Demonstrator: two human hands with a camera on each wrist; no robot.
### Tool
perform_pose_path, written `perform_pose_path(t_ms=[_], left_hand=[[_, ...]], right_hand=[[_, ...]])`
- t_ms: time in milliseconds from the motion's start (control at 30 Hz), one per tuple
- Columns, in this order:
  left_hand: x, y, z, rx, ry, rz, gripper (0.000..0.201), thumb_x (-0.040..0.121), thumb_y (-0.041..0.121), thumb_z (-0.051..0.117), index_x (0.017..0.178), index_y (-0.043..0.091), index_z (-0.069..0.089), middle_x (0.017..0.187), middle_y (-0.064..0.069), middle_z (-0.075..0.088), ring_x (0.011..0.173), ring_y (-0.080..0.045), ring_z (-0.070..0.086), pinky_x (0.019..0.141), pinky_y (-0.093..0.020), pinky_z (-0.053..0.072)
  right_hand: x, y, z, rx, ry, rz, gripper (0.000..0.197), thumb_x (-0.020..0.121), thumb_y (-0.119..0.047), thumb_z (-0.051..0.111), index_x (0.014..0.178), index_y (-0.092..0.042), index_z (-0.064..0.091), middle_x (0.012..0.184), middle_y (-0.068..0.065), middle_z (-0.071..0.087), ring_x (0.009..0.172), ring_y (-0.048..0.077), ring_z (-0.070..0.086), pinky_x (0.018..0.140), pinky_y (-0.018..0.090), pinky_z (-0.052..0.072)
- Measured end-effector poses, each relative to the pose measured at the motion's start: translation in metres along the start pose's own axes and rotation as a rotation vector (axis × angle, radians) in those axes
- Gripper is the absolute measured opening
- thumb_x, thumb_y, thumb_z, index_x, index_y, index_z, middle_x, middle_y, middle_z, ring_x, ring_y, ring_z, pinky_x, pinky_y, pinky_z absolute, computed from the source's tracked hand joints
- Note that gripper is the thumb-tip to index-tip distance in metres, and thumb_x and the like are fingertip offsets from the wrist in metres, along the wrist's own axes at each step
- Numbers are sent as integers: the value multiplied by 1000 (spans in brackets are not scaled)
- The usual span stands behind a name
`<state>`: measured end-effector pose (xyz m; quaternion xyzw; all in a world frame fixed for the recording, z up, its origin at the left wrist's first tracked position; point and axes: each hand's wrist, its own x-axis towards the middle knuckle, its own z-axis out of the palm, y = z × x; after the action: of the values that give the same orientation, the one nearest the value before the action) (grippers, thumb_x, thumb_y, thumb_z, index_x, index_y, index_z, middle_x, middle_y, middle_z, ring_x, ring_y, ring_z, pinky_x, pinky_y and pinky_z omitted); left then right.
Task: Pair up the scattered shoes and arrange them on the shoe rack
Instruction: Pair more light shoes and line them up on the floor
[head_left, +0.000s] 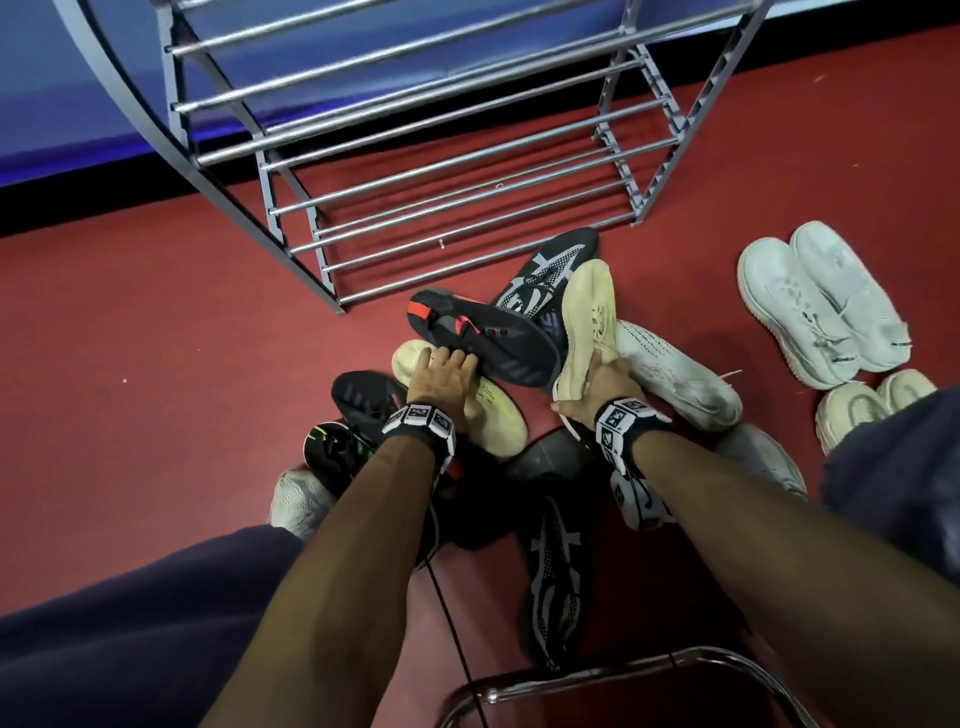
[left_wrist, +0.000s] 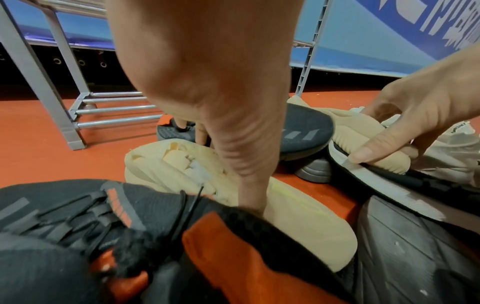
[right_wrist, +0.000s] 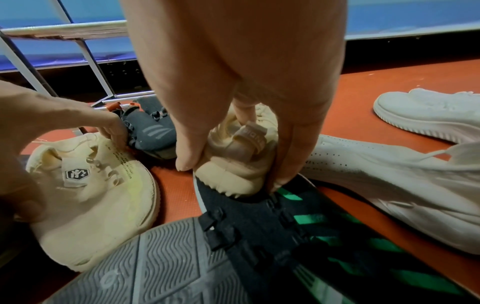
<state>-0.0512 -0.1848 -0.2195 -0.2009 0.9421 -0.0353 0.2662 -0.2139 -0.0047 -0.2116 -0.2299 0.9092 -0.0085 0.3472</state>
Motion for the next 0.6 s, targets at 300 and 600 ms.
perform_pose_path(t_ms=[300,600], left_hand=[[16,0,-32,166,1,52,56,94,36,59,147,24,43,152,-12,32,140,-32,31,119,-48,21],[-1,0,-39,151,-70,93,38,99,23,48,136,25,57,141,1,54,134,-24,41,111,-41,30]], right_hand=[[0,4,2,75,-11,-7,119,70,-54,83,158,-13,14,154,23,15,131,38,48,107,43,45],[1,1,0,291,-19,35,111,55,-81,73,144,-21,45,141,15,45,120,30,56,103,37,48]])
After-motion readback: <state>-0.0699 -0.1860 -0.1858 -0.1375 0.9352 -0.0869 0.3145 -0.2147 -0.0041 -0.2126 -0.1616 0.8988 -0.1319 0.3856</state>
